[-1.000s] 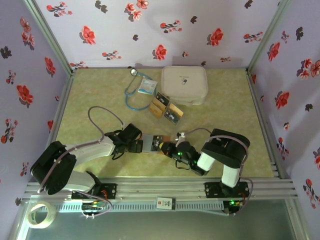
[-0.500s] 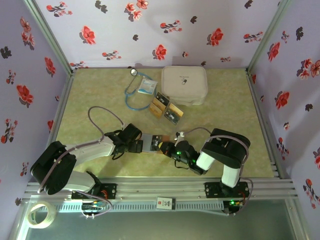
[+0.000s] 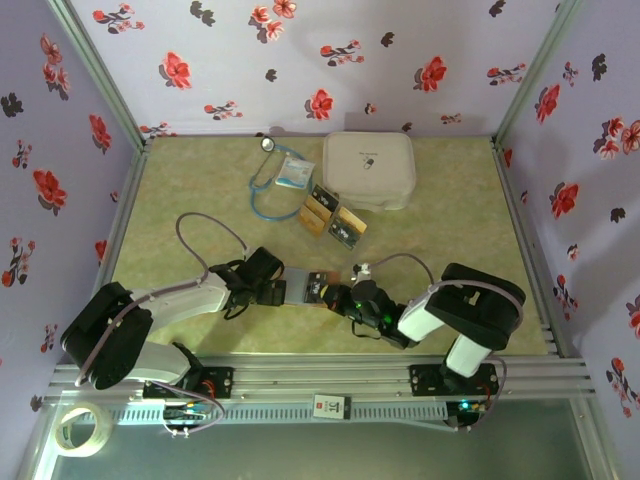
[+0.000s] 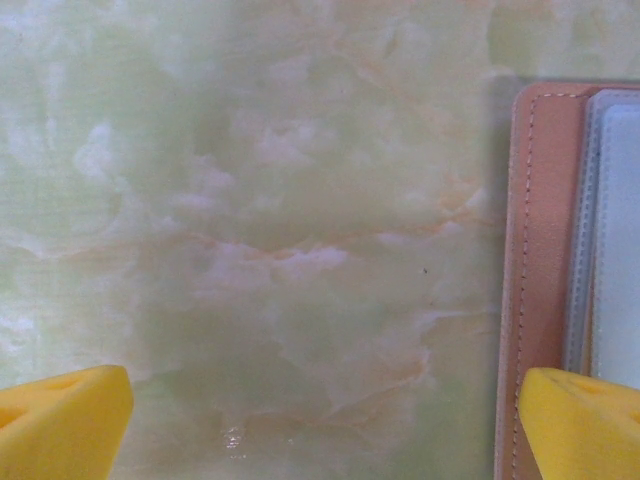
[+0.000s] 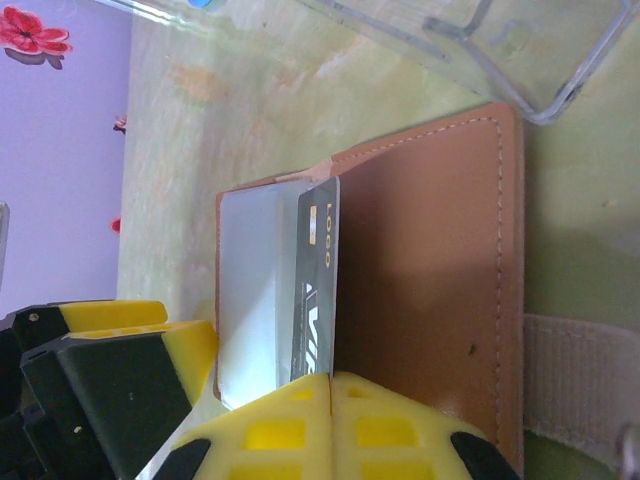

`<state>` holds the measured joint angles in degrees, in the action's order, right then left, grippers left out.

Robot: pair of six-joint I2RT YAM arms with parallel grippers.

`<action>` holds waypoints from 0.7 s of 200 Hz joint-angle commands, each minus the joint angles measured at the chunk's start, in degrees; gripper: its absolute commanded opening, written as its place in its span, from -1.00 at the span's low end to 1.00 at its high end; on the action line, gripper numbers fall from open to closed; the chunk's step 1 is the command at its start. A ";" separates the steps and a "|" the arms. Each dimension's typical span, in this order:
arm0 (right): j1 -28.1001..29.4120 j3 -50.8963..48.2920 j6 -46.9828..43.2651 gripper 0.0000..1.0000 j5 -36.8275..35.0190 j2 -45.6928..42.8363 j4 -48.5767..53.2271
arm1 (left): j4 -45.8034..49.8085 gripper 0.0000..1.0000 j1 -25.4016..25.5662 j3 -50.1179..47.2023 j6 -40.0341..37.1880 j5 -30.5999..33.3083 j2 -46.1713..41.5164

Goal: Put the credit cards into the card holder

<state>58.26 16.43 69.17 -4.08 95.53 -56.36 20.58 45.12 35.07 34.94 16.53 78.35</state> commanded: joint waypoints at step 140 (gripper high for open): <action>0.38 0.49 -1.52 -1.00 1.37 5.96 -5.16 | -0.87 0.99 0.32 -0.78 -0.23 0.71 -0.29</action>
<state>58.30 17.21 69.01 -3.46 100.22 -62.13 20.49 45.12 34.94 34.96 16.56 78.35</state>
